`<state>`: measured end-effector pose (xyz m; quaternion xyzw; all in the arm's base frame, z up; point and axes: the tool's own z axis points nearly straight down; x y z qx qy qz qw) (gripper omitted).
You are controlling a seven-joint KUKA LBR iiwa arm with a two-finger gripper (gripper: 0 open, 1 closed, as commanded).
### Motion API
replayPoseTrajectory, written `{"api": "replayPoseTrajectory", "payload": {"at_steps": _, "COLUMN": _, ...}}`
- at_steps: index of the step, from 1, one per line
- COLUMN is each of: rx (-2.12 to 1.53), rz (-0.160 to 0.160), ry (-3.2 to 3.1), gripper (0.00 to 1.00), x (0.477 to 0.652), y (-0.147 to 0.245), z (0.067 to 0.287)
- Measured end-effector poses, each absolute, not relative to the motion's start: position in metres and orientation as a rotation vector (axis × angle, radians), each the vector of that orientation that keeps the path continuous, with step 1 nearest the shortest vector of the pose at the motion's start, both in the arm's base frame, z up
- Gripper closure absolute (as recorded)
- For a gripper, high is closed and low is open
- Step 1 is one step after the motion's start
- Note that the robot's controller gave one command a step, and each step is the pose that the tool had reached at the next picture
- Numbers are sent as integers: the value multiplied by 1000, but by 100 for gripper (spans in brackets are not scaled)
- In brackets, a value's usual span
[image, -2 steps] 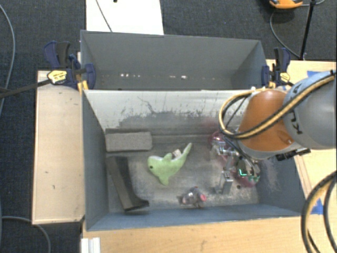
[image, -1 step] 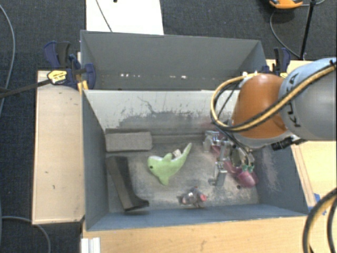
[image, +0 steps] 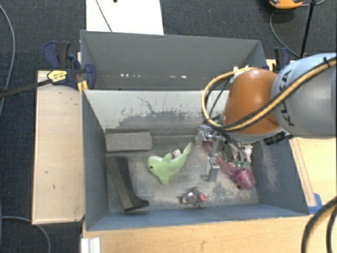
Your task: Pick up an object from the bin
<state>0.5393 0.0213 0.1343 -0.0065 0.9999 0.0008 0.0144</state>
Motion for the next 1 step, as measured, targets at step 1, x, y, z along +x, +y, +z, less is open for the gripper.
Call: {"api": "replayPoseTrajectory", "payload": {"at_steps": 1, "rx": -24, "rz": 1, "ry": 3122, "gripper": 0, "x": 560, "y": 36, "z": 89}}
